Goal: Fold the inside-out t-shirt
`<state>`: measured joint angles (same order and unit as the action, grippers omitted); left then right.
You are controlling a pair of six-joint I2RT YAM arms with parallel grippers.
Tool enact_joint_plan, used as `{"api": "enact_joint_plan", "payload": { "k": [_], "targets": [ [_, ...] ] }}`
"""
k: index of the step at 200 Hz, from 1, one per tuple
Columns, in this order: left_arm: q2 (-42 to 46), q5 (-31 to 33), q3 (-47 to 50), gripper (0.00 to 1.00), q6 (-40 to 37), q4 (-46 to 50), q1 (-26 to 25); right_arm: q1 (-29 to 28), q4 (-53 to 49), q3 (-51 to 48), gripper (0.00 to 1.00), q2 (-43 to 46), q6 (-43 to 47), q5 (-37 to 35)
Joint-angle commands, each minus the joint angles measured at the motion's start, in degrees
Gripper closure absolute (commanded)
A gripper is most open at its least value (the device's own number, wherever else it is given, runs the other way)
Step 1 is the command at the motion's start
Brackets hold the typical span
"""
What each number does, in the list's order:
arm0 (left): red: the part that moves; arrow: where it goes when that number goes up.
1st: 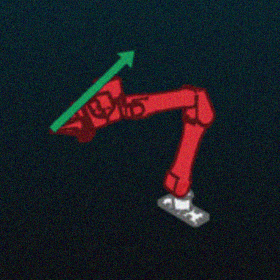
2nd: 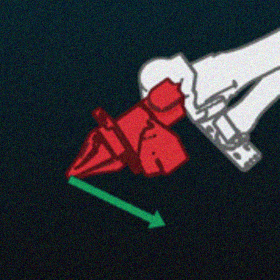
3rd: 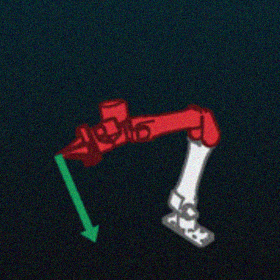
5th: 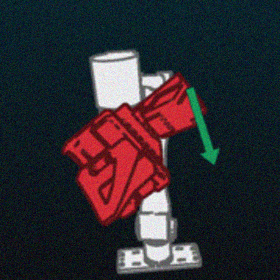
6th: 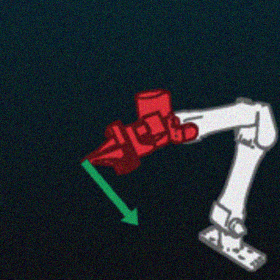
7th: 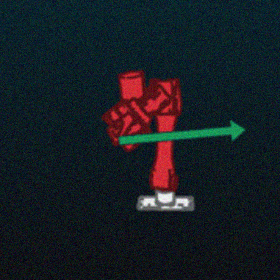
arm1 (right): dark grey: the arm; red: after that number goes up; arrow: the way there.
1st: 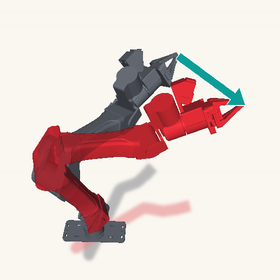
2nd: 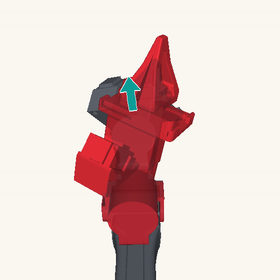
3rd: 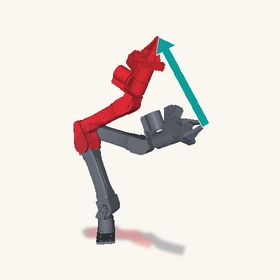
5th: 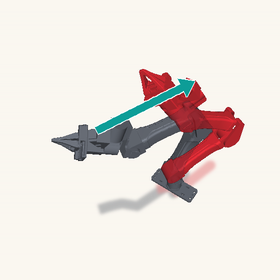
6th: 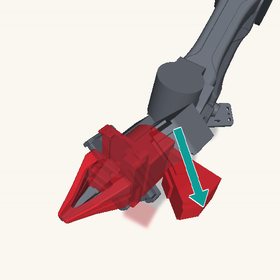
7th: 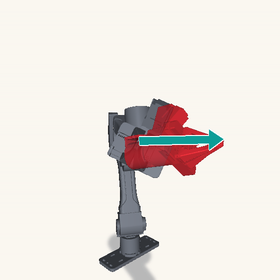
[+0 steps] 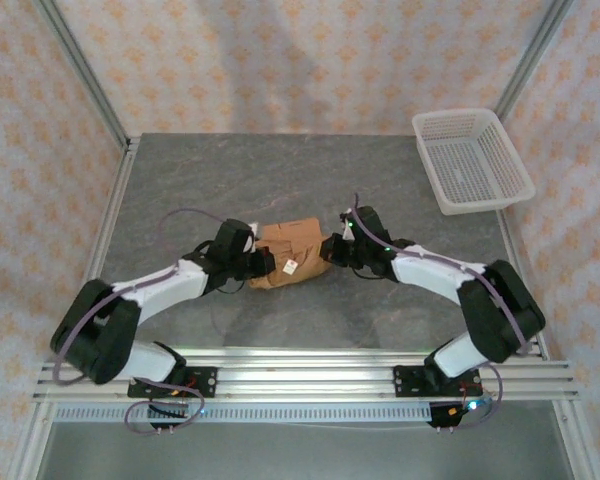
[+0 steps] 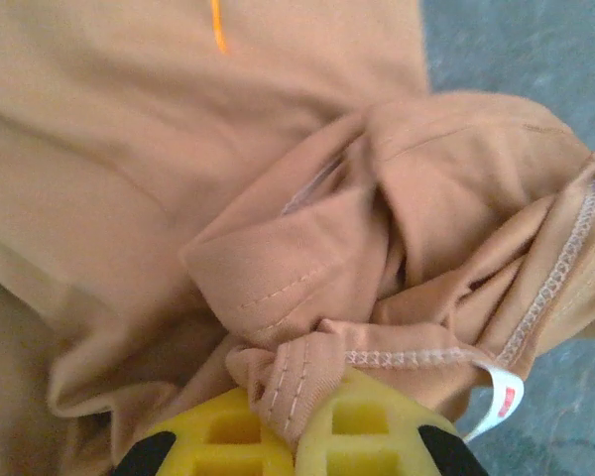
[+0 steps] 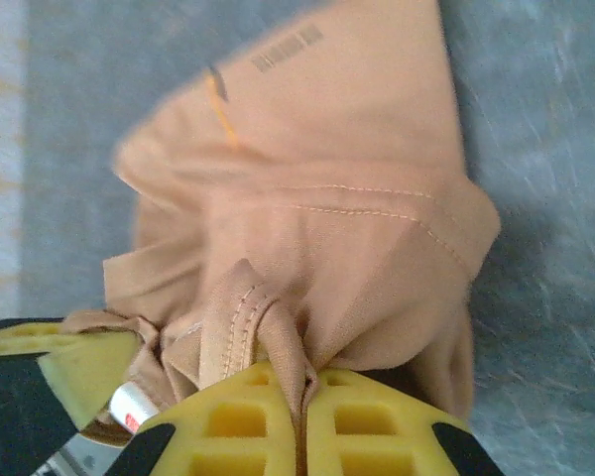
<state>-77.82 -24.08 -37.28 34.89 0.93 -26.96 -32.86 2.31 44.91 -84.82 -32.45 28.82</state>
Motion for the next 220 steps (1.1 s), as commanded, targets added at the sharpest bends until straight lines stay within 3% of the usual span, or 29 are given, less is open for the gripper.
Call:
{"api": "enact_joint_plan", "payload": {
  "k": [1, 42, 90, 153, 175, 187, 204, 220],
  "targets": [
    [4.5, 6.0, -1.5, 1.0, -0.9, -0.5, 0.3, 0.3, 1.4, 2.0, 0.96, 2.6, 1.6, -5.0],
    [3.2, 10.7, -5.9, 1.0, -4.0, 4.4, 2.1, 0.5, -3.3, 11.3, 0.96, -4.0, 4.8, -7.9],
    [-5.8, 8.8, -7.3, 1.0, -5.2, 3.0, 9.6, 2.5, -8.0, 25.3, 0.96, -20.1, 6.1, -6.1],
    [-14.0, 6.4, -7.5, 1.0, -2.3, -1.7, 9.8, 3.8, -16.0, 36.5, 0.97, -33.0, 5.3, -5.5],
    [-14.5, 8.4, -8.2, 1.0, -3.1, 0.0, 9.8, 3.8, -19.7, 38.8, 0.89, -34.3, 5.4, -6.4],
    [-14.0, 9.6, -9.9, 1.0, -3.9, 2.9, 9.8, 3.8, -22.0, 40.1, 0.76, -33.8, 5.7, -6.3],
    [-11.9, 10.9, -13.6, 0.84, -5.7, 8.2, 9.7, 3.8, -25.9, 41.8, 0.58, -30.5, 6.0, -7.6],
    [-8.8, 14.6, -17.6, 0.59, -6.4, 14.8, 8.9, 3.9, -29.6, 42.7, 0.51, -26.5, 5.9, -9.4]
  ]
}}
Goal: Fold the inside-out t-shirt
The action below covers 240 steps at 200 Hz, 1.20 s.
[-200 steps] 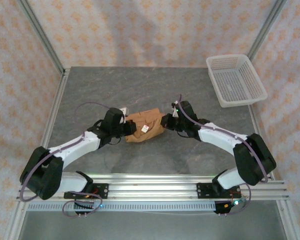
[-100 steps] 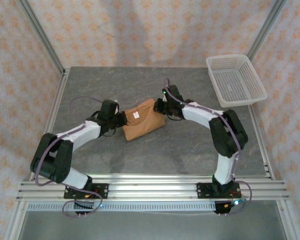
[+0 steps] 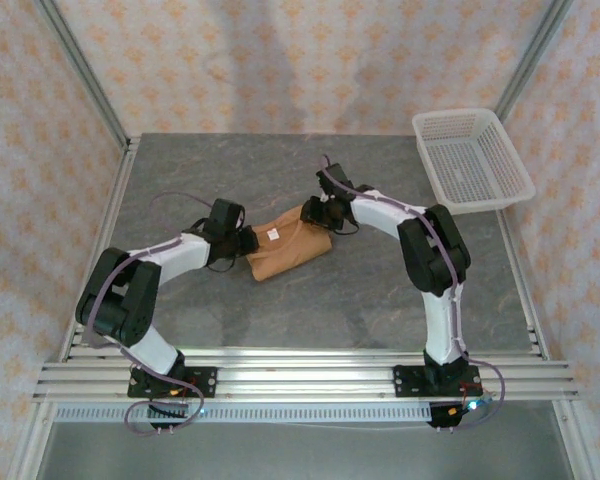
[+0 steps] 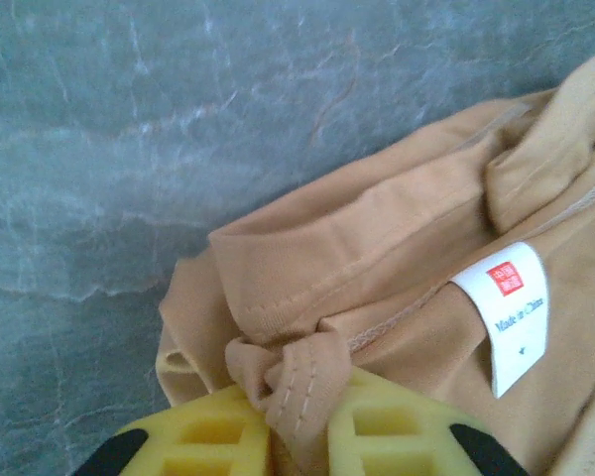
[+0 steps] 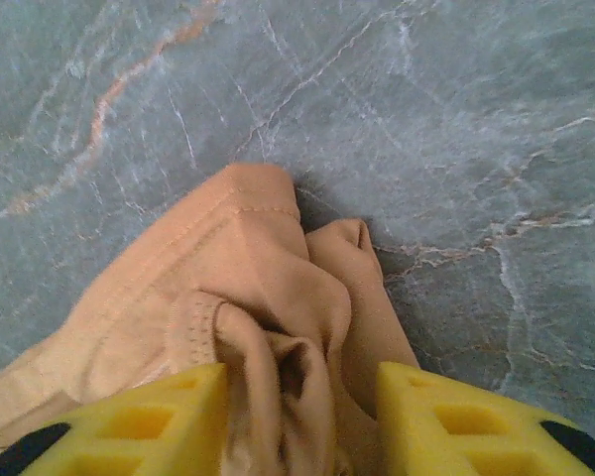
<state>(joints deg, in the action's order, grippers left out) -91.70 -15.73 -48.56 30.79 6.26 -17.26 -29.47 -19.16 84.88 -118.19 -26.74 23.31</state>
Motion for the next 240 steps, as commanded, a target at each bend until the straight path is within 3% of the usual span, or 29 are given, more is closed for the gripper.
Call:
{"api": "enact_joint_plan", "payload": {
  "k": [1, 17, 40, 69, 88, 113, 128, 147, 167, 189, 215, 240],
  "targets": [
    [5.2, 6.5, -6.6, 0.57, -2.3, 9.9, -0.9, 0.5, -8.4, 2.7, 0.5, 7.2, 0.1, -4.1],
    [7.8, 11.6, -11.0, 0.51, -1.8, 16.8, -2.9, 0.5, -10.6, 1.7, 0.5, 11.5, -1.8, -6.1],
    [10.8, 13.7, -12.8, 0.55, 4.6, 19.8, -6.3, 0.5, -6.0, -4.1, 0.61, 15.8, -8.0, -3.2],
    [11.8, 6.2, -6.3, 0.62, 18.1, 7.3, -8.4, 0.5, 0.6, -6.9, 0.81, 14.3, -14.8, 0.6],
    [9.1, 3.7, -2.7, 0.65, 23.5, -1.4, -10.3, 0.5, 2.9, -5.8, 0.83, 10.6, -17.5, 2.7],
    [2.2, 2.6, -1.2, 0.67, 25.0, -5.0, -11.4, 0.6, 4.1, -3.9, 0.83, 4.0, -19.2, 2.6],
    [-1.5, 3.5, -0.8, 0.68, 23.4, -3.3, -10.9, 1.1, 1.9, -3.4, 0.84, -0.4, -19.7, 0.5],
    [-3.5, 8.0, -3.0, 0.67, 16.1, 6.4, -9.9, 1.7, 1.0, -6.7, 0.87, -2.2, -20.6, -2.1],
    [-4.4, 9.4, -7.7, 0.66, 5.5, 16.4, -9.2, 1.5, 4.2, -12.8, 0.87, 1.4, -22.0, -2.4],
    [-3.9, 7.9, -11.9, 0.63, -2.3, 20.9, -8.4, 0.5, 5.6, -16.2, 0.86, 7.9, -23.2, -1.6],
    [-2.1, 3.8, -16.6, 0.57, -4.2, 22.2, -7.3, -1.7, 5.4, -18.4, 0.83, 16.3, -23.1, -3.3],
    [-1.6, -1.6, -18.5, 0.56, -1.0, 20.9, -7.3, -2.9, 4.1, -18.4, 0.81, 20.0, -20.9, -4.4]
  ]
}}
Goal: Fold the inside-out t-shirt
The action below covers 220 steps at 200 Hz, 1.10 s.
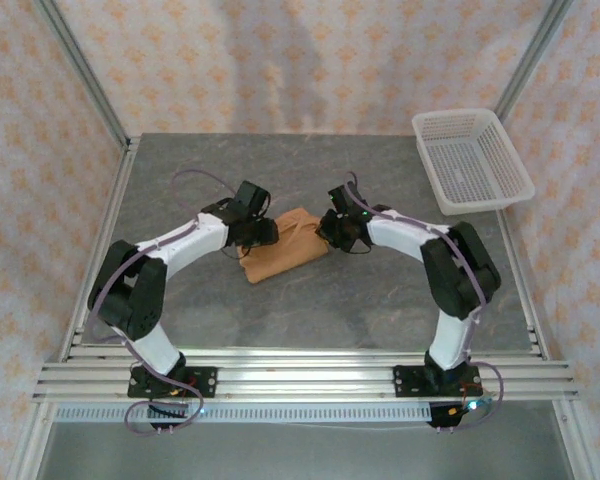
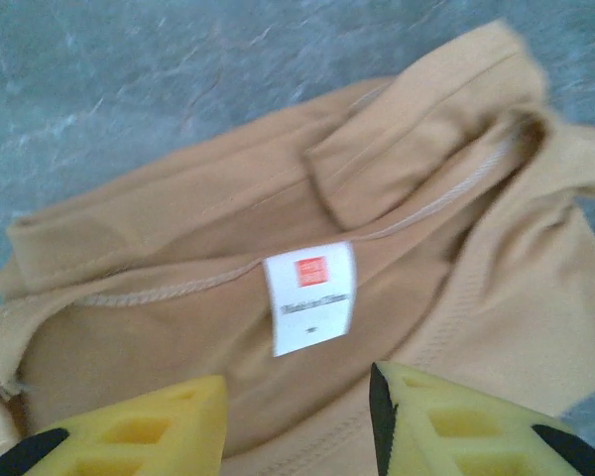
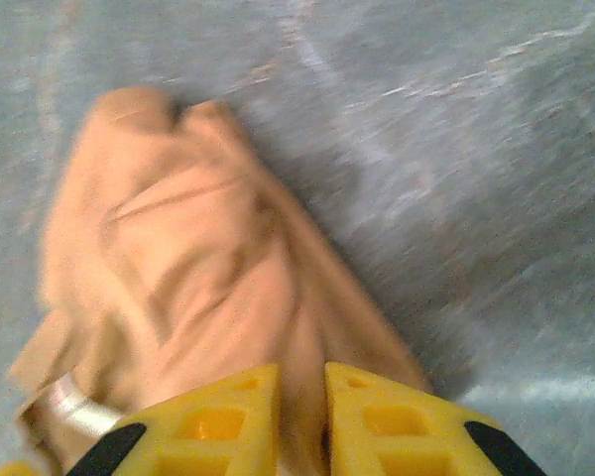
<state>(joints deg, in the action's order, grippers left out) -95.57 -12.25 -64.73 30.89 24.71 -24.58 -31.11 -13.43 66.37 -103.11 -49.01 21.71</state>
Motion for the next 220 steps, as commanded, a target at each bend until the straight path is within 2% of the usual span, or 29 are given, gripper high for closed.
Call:
{"api": "enact_joint_plan", "payload": {
  "k": [1, 45, 68, 85, 100, 119, 143, 159, 190, 220],
  "targets": [
    [2.3, -5.3, -2.3, 0.56, -0.9, 2.4, 0.1, -1.2, -1.6, 0.1, 0.81, 5.0, 1.5, -2.8],
    [-2.1, -6.4, -0.8, 0.57, 4.0, -2.8, 2.8, -2.7, -1.2, 1.0, 0.84, 3.3, 2.1, -0.7],
    [-7.1, -6.0, -4.3, 0.58, 3.7, -0.7, 4.6, -2.6, -2.0, 3.7, 0.83, 1.3, 4.1, -2.1],
    [-9.8, -4.2, -6.4, 0.59, 3.1, 1.1, 5.6, -2.2, -5.3, 9.6, 0.76, -2.9, 8.1, -3.4],
    [-11.2, -4.4, -8.0, 0.6, 2.8, 2.8, 6.4, -2.3, -12.4, 17.7, 0.63, -8.3, 13.7, -7.4],
    [-8.6, -4.6, -7.9, 0.56, 2.0, 3.5, 6.3, -2.2, -18.0, 23.9, 0.57, -13.1, 18.1, -10.1],
    [-3.2, -1.7, -7.4, 0.48, 0.5, 6.4, 6.4, -2.2, -18.6, 25.3, 0.51, -14.6, 21.5, -11.1],
    [-0.9, -0.1, -7.4, 0.47, -0.7, 9.1, 6.4, -2.2, -18.9, 26.3, 0.49, -15.5, 23.0, -11.3],
    [0.7, 1.8, -5.4, 0.47, -3.4, 10.9, 6.6, -2.2, -19.6, 28.6, 0.49, -17.7, 24.3, -11.2],
    [-1.1, 0.8, -3.0, 0.47, -4.0, 10.0, 7.2, -2.2, -19.9, 30.2, 0.5, -19.0, 24.8, -11.1]
  ]
}}
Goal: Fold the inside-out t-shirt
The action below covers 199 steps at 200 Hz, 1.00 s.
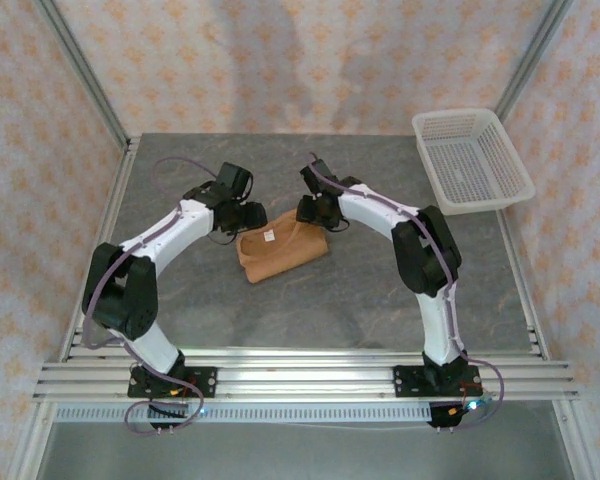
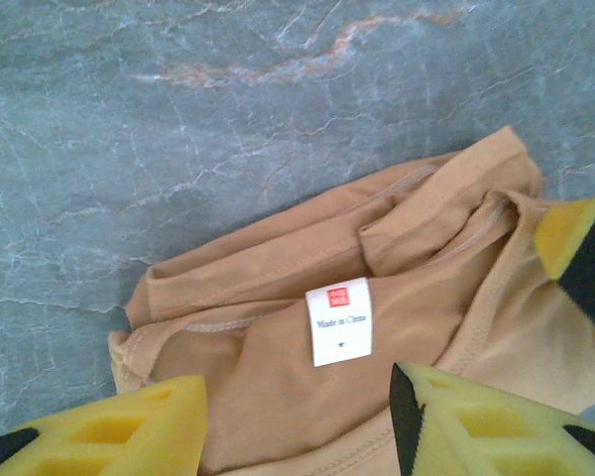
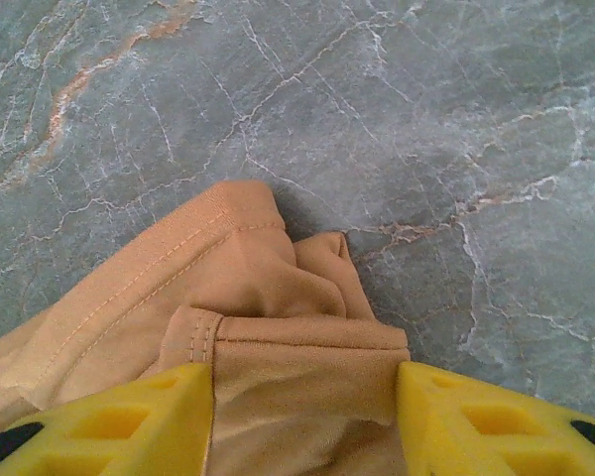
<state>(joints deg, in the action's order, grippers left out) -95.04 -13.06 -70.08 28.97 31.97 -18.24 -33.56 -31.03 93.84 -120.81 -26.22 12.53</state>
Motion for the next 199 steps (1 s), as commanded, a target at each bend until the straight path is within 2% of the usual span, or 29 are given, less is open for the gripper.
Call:
{"api": "enact_joint_plan", "payload": {
  "k": [1, 31, 48, 70, 103, 164, 185, 199],
  "targets": [
    [-1.7, 1.6, 2.4, 0.47, -2.1, 2.7, 0.8, 0.3, -2.4, 2.8, 0.5, -1.3, 2.0, -1.9],
    [-4.1, 1.4, 3.5, 0.47, -2.4, 1.8, 0.9, 0.2, -2.7, 4.0, 0.58, -1.9, 2.4, -2.2],
    [-5.9, 1.2, 3.5, 0.47, -2.5, 1.6, 0.9, 0.2, -2.9, 4.8, 0.74, -2.3, 2.5, -2.1],
    [-7.1, 1.3, 3.3, 0.55, -2.5, 1.3, 1.0, 0.2, -3.5, 6.5, 0.91, -2.6, 2.5, -1.9],
    [-5.0, 3.1, 2.8, 0.62, -2.0, 2.5, 1.4, -0.4, -4.5, 8.2, 0.98, -1.2, 2.9, -2.0],
    [1.0, 8.2, 2.5, 0.64, -0.2, 5.2, 1.4, -0.2, -5.2, 9.2, 0.98, -4.0, 3.8, -4.4],
    [4.4, 9.2, 3.1, 0.65, 2.1, 6.3, 1.1, 0.8, -7.8, 10.4, 0.88, -6.4, 3.8, -4.2],
    [8.1, 7.7, 6.0, 0.63, 6.1, 2.8, -0.4, 1.0, -9.1, 10.3, 0.69, -5.0, 3.8, -3.4]
  ]
}}
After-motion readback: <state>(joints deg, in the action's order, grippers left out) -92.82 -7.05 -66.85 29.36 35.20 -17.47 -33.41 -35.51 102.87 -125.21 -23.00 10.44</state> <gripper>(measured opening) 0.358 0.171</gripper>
